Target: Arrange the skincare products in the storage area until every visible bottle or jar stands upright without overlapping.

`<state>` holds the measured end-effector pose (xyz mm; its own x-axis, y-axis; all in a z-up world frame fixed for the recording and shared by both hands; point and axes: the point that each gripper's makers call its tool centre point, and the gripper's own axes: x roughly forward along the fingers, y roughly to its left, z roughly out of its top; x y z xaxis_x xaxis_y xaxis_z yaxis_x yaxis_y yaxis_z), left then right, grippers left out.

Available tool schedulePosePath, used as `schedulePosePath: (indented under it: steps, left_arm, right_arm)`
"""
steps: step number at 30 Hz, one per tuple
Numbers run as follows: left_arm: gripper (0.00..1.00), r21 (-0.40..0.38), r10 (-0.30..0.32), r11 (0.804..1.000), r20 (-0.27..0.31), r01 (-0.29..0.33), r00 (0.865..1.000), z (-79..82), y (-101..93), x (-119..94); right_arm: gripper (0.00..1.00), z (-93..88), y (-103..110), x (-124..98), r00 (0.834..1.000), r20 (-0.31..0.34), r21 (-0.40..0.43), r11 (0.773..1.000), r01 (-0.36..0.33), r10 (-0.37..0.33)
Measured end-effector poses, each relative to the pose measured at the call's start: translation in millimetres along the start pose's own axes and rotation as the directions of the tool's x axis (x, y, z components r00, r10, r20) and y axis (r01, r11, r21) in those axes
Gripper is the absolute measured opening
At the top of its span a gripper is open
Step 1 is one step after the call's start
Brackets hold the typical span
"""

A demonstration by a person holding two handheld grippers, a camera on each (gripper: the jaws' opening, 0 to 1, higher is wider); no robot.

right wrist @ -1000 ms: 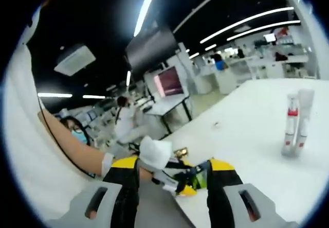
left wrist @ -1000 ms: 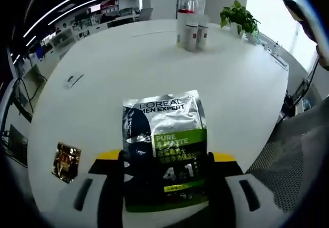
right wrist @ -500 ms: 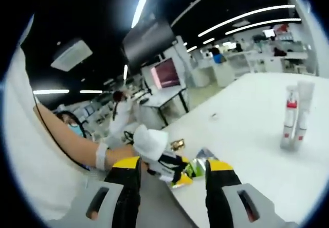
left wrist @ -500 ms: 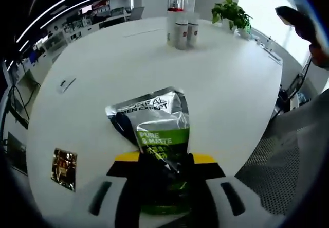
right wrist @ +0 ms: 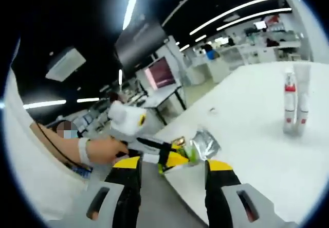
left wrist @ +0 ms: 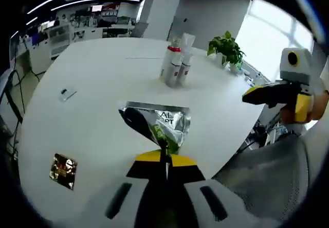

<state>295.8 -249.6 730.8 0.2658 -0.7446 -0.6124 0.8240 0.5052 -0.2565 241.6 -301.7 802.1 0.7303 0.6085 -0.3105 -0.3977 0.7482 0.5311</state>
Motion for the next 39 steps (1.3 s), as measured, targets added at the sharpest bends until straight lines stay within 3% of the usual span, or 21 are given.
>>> schedulePosePath:
  steps: [1, 4, 6, 7, 9, 12, 13, 16, 19, 21, 22, 24, 27, 30, 37, 39]
  left_arm:
    - [0.0, -0.015, -0.006, 1.0, 0.007, 0.006, 1.0, 0.8, -2.1, -4]
    - [0.0, -0.08, -0.006, 0.997, 0.115, 0.016, 0.993, 18.4, -7.5, -19]
    - [0.0, -0.133, -0.019, 0.99, 0.195, 0.046, 0.981, 31.4, -13.7, -33]
    - [0.0, -0.183, -0.03, 0.98, 0.251, 0.078, 0.967, 39.6, -18.8, -42]
    - [0.0, -0.225, -0.02, 0.97, 0.298, 0.091, 0.954, 44.4, -20.0, -56]
    - [0.01, -0.258, -0.014, 0.961, 0.323, 0.102, 0.946, 43.4, -21.4, -72]
    - [0.01, -0.287, -0.013, 0.951, 0.328, 0.112, 0.945, 41.3, -21.4, -77]
    - [0.01, -0.291, -0.02, 0.948, 0.34, 0.125, 0.94, 35.0, -22.7, -89]
    - [0.01, -0.311, -0.018, 0.941, 0.341, 0.131, 0.94, 27.6, -23.8, -98]
    - [0.01, -0.332, -0.019, 0.933, 0.345, 0.14, 0.939, 25.5, -24.7, -103]
    - [0.01, -0.33, -0.027, 0.931, 0.354, 0.152, 0.935, 26.0, -27.3, -105]
    - [0.01, -0.308, -0.045, 0.937, 0.366, 0.166, 0.93, 26.7, -31.5, -107]
    - [0.01, -0.285, -0.077, 0.939, 0.366, 0.191, 0.928, 25.9, -34.1, -107]
    - [0.02, -0.25, -0.11, 0.946, 0.351, 0.206, 0.93, 22.3, -37.4, -105]
    - [0.04, -0.206, -0.147, 0.948, 0.394, 0.243, 0.907, 20.7, -34.8, -109]
    - [0.05, -0.222, -0.161, 0.939, 0.393, 0.264, 0.905, 21.0, -34.2, -109]
  right_arm:
    - [0.52, -2.4, -2, 3, 1.0, -0.007, 0.04, 0.999, 0.006, -0.005]
    - [0.55, -5.9, -1, 14, 1.0, 0.004, 0.185, 0.983, -0.015, 0.015]
    - [0.56, -6.1, 2, 21, 1.0, 0.016, 0.23, 0.973, -0.03, 0.027]
    - [0.56, -6.2, 6, 24, 0.999, 0.017, 0.251, 0.967, -0.045, 0.042]
    - [0.56, -1.2, 15, 34, 0.996, 0.049, 0.3, 0.951, -0.08, 0.069]
    - [0.54, 6.5, 28, 48, 0.99, 0.094, 0.361, 0.923, -0.136, 0.109]
    - [0.51, 8.8, 35, 53, 0.985, 0.107, 0.403, 0.9, -0.164, 0.132]
    - [0.41, 9.9, 48, 62, 0.981, 0.107, 0.477, 0.857, -0.195, 0.164]
    - [0.24, 9.0, 62, 66, 0.98, 0.081, 0.479, 0.855, -0.199, 0.183]
    - [0.11, 4.7, 73, 65, 0.98, 0.038, 0.506, 0.842, -0.186, 0.193]
    - [0.1, 1.6, 70, 64, 0.989, 0.013, 0.513, 0.848, -0.134, 0.148]
    - [0.09, 5.3, 78, 61, 0.984, 0.023, 0.516, 0.841, -0.161, 0.174]
    - [0.08, 1.5, 75, 59, 0.987, 0.0, 0.527, 0.839, -0.136, 0.16]
    - [0.06, -4.8, 77, 56, 0.988, -0.031, 0.51, 0.853, -0.112, 0.149]
    - [0.0, -6.2, 78, 59, 0.99, -0.029, 0.47, 0.877, -0.105, 0.135]
    - [0.0, -7.1, 80, 58, 0.99, -0.027, 0.462, 0.88, -0.108, 0.136]
